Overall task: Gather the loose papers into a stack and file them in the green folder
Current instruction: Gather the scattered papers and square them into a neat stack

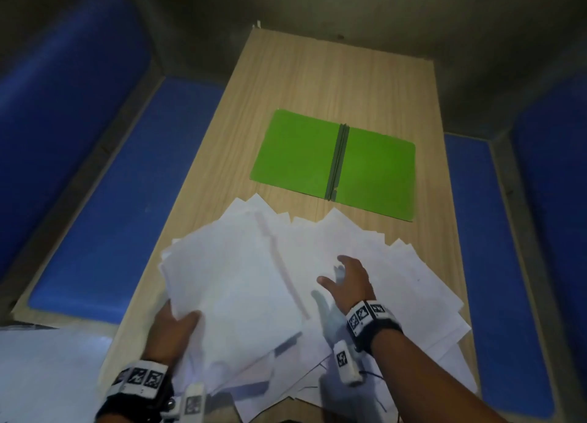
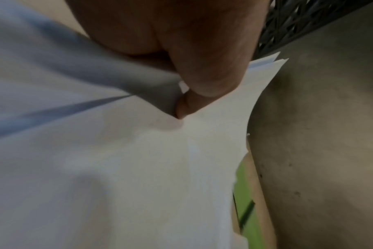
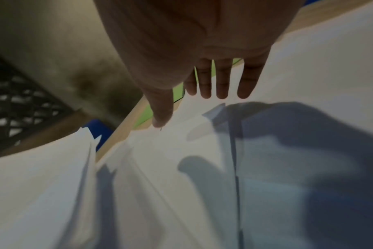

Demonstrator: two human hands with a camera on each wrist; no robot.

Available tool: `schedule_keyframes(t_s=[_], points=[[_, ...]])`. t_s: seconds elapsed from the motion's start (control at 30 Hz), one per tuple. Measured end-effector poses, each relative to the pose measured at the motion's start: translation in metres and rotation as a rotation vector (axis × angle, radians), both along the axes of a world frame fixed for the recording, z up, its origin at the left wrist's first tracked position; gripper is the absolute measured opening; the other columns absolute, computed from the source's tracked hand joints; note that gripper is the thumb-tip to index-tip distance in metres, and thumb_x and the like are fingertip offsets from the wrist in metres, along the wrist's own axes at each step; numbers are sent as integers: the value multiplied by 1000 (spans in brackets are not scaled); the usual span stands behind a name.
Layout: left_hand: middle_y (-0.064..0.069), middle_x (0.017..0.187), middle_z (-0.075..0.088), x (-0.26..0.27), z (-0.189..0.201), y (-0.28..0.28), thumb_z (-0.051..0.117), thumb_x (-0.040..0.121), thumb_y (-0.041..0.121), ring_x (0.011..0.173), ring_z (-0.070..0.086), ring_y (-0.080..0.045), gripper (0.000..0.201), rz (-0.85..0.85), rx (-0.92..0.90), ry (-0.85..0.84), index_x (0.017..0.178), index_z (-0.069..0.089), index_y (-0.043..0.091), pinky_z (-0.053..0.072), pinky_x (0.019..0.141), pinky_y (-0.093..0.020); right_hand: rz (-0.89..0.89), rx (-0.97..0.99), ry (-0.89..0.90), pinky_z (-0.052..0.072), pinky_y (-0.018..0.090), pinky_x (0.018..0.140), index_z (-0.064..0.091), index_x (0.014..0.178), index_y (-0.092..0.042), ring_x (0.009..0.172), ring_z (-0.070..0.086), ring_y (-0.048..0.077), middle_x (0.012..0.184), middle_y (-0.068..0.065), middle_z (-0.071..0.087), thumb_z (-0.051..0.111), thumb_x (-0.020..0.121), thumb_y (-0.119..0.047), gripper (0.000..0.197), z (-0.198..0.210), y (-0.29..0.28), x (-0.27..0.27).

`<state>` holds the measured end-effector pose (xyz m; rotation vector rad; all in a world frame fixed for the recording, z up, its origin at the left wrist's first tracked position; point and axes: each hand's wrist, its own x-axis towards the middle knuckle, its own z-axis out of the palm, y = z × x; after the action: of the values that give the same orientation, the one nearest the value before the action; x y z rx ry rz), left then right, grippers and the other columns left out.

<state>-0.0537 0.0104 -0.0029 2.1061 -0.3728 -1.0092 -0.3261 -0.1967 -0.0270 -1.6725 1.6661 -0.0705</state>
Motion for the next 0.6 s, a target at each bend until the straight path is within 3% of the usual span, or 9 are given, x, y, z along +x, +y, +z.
schedule_keyframes(t_s=[0.13, 0.3, 0.37, 0.43, 0.5, 0.57, 0.6], points=[[-19, 114, 68, 37, -12, 27, 62, 67, 22, 103, 62, -37, 61, 39, 99, -23, 128, 58, 13, 47, 94, -47, 206, 43, 235, 35, 45, 102, 32, 139, -28, 130, 40, 19, 139, -10, 46, 71, 66, -59, 88, -4, -13, 26], [-28, 125, 64, 36, -38, 41, 66, 83, 6, 113, 59, -44, 54, 38, 177, -61, 135, 54, 0, 44, 92, -44, 332, 135, 427, 34, 44, 93, 43, 116, -30, 108, 56, 24, 112, -5, 61, 64, 55, -70, 76, -6, -15, 57], [-29, 126, 64, 30, -44, 42, 66, 84, 8, 114, 59, -46, 54, 18, 188, -61, 136, 54, 0, 44, 91, -43, 387, 179, 416, 36, 42, 93, 48, 106, -27, 100, 60, 22, 105, -5, 62, 66, 54, -71, 71, -5, -12, 64], [-29, 126, 63, 27, -48, 41, 66, 85, 7, 114, 59, -46, 54, 4, 197, -70, 137, 54, 0, 42, 87, -40, 384, 218, 339, 47, 36, 83, 51, 100, -21, 91, 60, 22, 103, 0, 62, 73, 54, -67, 68, -3, -7, 67], [-29, 126, 64, 26, -50, 40, 64, 88, -1, 108, 61, -43, 50, 4, 205, -67, 137, 54, 0, 44, 87, -40, 333, 256, 237, 47, 30, 72, 50, 117, -15, 95, 59, 23, 115, 5, 60, 80, 55, -59, 81, -3, -1, 67], [-27, 119, 66, 25, -49, 38, 64, 88, -2, 95, 60, -36, 47, -8, 212, -56, 135, 56, -1, 45, 84, -39, 277, 285, 151, 45, 30, 79, 36, 137, -14, 115, 55, 26, 131, 7, 53, 85, 55, -50, 103, -3, 9, 66], [-26, 114, 66, 26, -50, 37, 63, 88, -2, 91, 58, -33, 45, -8, 218, -44, 133, 57, -1, 45, 83, -39, 263, 298, 124, 45, 31, 84, 32, 141, -12, 121, 52, 27, 136, 8, 50, 86, 58, -44, 104, -3, 14, 64]])
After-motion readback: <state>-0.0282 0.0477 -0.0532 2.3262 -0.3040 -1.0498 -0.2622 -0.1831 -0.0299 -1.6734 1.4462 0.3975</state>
